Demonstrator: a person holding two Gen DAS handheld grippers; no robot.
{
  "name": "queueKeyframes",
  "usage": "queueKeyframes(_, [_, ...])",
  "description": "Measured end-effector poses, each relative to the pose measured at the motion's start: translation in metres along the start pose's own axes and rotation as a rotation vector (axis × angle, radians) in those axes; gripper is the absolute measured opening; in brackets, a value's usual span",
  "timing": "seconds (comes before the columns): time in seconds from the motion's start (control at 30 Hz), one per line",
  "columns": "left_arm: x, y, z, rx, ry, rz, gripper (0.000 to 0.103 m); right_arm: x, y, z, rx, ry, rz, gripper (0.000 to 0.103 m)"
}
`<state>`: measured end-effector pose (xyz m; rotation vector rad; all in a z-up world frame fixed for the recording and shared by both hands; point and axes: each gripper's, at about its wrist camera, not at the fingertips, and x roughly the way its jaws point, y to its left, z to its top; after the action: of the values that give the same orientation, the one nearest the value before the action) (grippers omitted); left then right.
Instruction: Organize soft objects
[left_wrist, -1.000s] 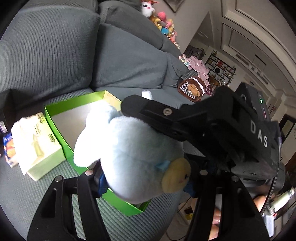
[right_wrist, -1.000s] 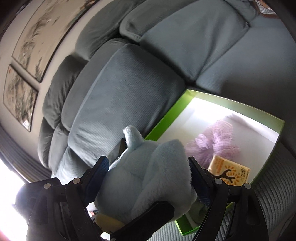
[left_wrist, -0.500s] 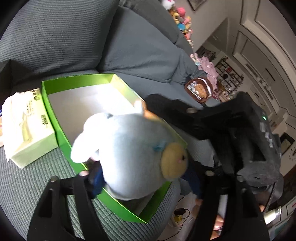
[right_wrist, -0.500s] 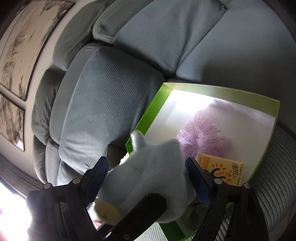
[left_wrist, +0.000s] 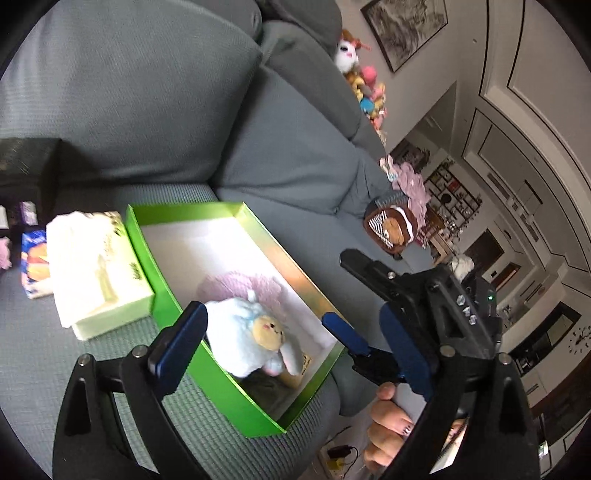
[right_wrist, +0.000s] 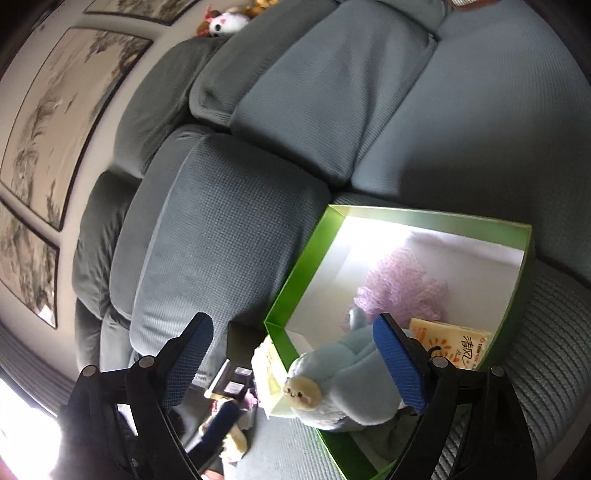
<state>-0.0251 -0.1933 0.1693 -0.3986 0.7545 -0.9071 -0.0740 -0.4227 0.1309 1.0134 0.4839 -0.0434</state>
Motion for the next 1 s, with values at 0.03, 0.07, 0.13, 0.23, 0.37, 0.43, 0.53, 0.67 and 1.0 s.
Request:
queueKeyframes(0.03, [-0.005, 0.001, 0.000, 0.002, -0.010, 0.006, 0.094, 0.000, 0.003, -0.001, -0.010, -0.003, -0.004, 0.090])
queueKeyframes(0.07, [-0.014, 0.003, 0.001, 0.006, -0.024, 0.017, 0.094, -0.001, 0.007, -0.002, -0.021, -0.008, -0.010, 0.090])
queueKeyframes(0.13, [-0.021, 0.004, 0.005, 0.014, -0.040, 0.051, 0.094, -0.001, 0.016, -0.004, -0.045, -0.009, -0.022, 0.090])
queueKeyframes(0.23, [-0.041, 0.011, 0.003, 0.008, -0.050, 0.096, 0.094, 0.000, 0.030, -0.010, -0.101, -0.003, -0.029, 0.091])
queueKeyframes(0.37, [-0.067, 0.025, 0.001, 0.013, -0.075, 0.159, 0.094, 0.000, 0.047, -0.020, -0.171, -0.006, -0.056, 0.096])
queueKeyframes(0.43, [-0.076, 0.034, 0.000, 0.012, -0.089, 0.206, 0.094, 0.001, 0.055, -0.024, -0.204, -0.007, -0.071, 0.096])
queueKeyframes(0.53, [-0.090, 0.058, -0.006, -0.012, -0.094, 0.270, 0.094, 0.003, 0.067, -0.030, -0.232, -0.006, -0.083, 0.096])
queueKeyframes(0.67, [-0.105, 0.095, -0.018, -0.089, -0.109, 0.313, 0.094, 0.011, 0.089, -0.043, -0.307, 0.030, -0.051, 0.096])
queueKeyframes(1.0, [-0.135, 0.143, -0.028, -0.223, -0.215, 0.513, 0.094, 0.046, 0.132, -0.085, -0.525, 0.097, -0.146, 0.097])
